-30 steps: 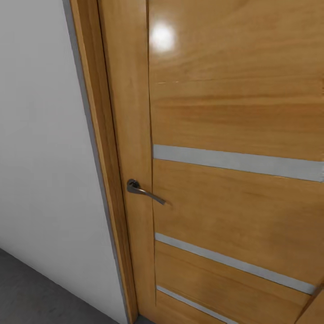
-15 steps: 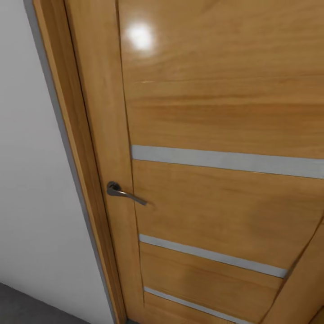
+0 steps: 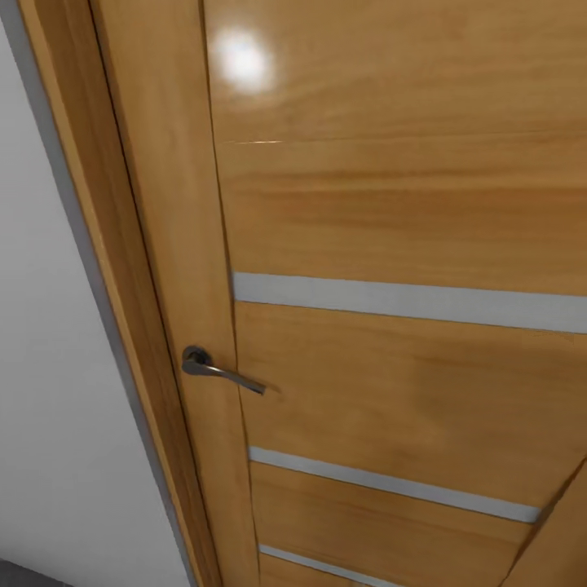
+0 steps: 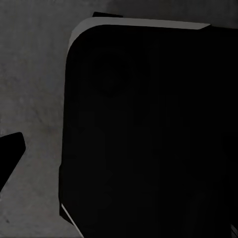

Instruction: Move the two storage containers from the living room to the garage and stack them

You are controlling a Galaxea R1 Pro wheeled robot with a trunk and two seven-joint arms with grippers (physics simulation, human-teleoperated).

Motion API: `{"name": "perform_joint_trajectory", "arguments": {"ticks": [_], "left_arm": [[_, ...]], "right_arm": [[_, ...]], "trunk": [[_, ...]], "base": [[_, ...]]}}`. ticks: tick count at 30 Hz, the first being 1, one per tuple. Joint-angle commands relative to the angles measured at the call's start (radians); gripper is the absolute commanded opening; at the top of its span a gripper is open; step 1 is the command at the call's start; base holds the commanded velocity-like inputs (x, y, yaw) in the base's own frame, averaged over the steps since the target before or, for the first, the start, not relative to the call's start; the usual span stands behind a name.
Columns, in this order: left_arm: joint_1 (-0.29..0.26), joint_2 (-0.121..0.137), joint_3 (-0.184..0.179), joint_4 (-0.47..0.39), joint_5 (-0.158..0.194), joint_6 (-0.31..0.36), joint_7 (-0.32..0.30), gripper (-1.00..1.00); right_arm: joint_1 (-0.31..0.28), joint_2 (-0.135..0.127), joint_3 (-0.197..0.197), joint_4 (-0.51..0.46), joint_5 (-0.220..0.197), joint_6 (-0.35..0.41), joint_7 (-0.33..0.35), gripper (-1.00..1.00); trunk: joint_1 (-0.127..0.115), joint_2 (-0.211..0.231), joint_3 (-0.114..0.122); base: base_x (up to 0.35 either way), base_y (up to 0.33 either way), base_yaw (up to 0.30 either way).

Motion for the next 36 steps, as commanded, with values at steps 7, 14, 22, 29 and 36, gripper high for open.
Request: {"name": "perform_joint_trajectory", "arguments": {"ticks": [7,14,22,29,36], "left_arm": [[0.000,0.000,0.000,0.000,0.009,-0.004,0.000,1.00],[0.000,0.000,0.000,0.000,0.009,-0.004,0.000,1.00],[0.000,0.000,0.000,0.000,0.009,-0.004,0.000,1.00],[0.000,0.000,0.000,0.000,0.009,-0.004,0.000,1.00],[0.000,0.000,0.000,0.000,0.009,-0.004,0.000,1.00]], "right_arm": [[0.000,0.001,0.009,0.000,-0.008,-0.002,-0.003,1.00],[0.000,0.002,0.009,0.000,-0.008,-0.001,-0.003,1.00],[0.000,0.002,0.009,0.000,-0.009,-0.001,-0.003,1.00],[0.000,0.002,0.009,0.000,-0.009,-0.001,-0.003,1.00],[0.000,0.002,0.009,0.000,-0.009,-0.001,-0.003,1.00]], "trunk": [[0.001,0.000,0.000],[0.001,0.000,0.003],[0.001,0.000,0.007],[0.001,0.000,0.010],[0.001,0.000,0.011]], "base": [[0.134,0.049,-0.095],[0.005,0.001,-0.232],[0.000,0.000,-0.238],[0.000,0.000,-0.239],[0.000,0.000,-0.238]]}}
